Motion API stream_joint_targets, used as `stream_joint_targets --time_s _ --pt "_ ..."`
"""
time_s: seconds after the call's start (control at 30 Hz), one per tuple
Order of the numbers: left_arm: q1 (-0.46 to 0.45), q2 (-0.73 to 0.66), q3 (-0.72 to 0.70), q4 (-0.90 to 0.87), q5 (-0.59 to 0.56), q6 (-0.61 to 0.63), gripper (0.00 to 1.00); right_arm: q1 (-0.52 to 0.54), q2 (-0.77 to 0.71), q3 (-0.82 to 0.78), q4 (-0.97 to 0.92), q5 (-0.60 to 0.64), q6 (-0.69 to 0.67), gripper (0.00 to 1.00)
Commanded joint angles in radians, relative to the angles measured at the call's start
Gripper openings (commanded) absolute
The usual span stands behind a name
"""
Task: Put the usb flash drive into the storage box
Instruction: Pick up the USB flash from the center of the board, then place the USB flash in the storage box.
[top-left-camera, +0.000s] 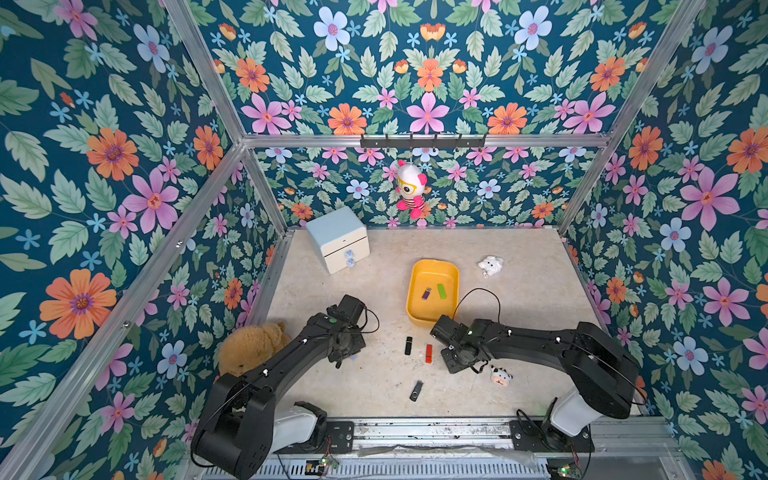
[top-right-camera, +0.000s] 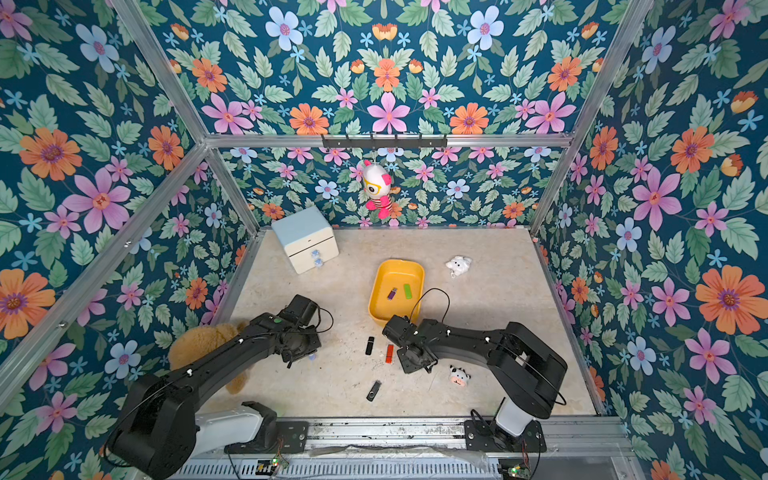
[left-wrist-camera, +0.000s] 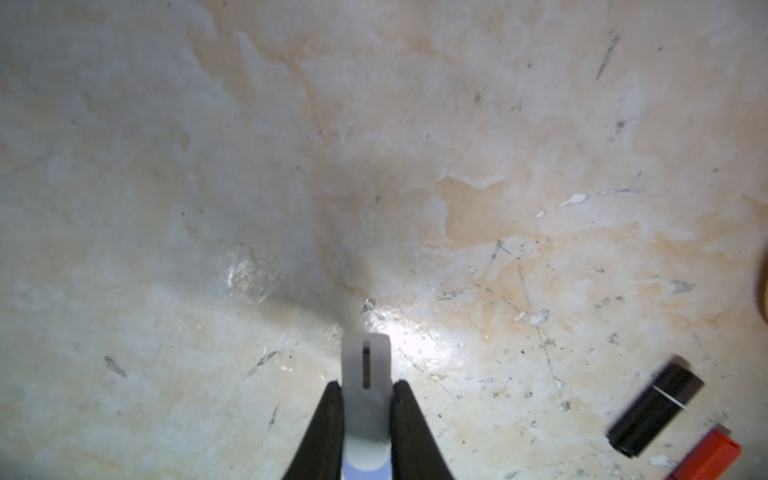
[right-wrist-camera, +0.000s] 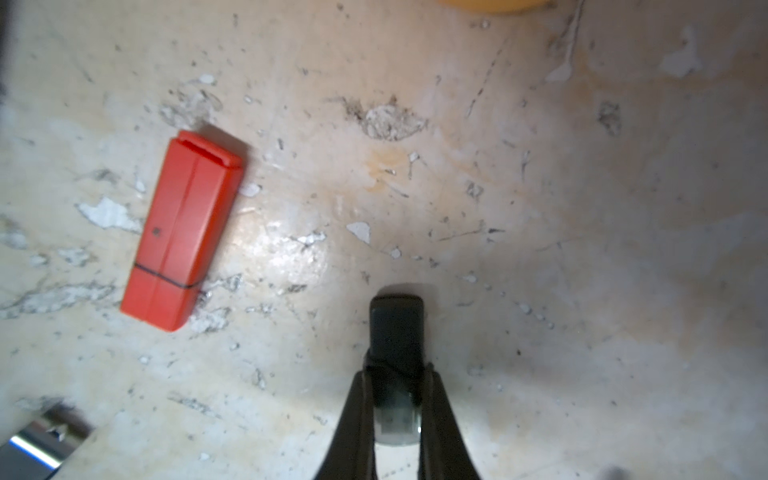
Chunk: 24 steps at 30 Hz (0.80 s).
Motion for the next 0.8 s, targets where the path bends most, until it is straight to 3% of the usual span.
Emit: stream_joint_targets --time_s 0.0,0.3,0.4,0.57,0.77 --pt "0.002 0.009 0.022 -0.026 -0.015 0.025 0.0 0.0 -0.044 0.012 -0.08 -0.012 0.018 0.0" --pt "0.008 0.028 0.049 -0.021 -0.009 0.049 0.0 -0.005 -0.199 0.142 -0.212 0.032 0.005 0.0" --pt "0.013 0.029 0.061 -0.026 -0.008 0.061 0.0 -0.052 -0.204 0.223 -0.24 0.039 -0.042 0.0" --pt "0.02 0.018 0.075 -0.036 -0.015 0.073 0.0 -0.139 -0.159 0.35 -0.225 0.029 -0.114 0.0" --pt "0.022 0.022 0.083 -0.035 -0.01 0.079 0.0 -0.19 0.027 0.498 -0.21 0.002 -0.19 0.0"
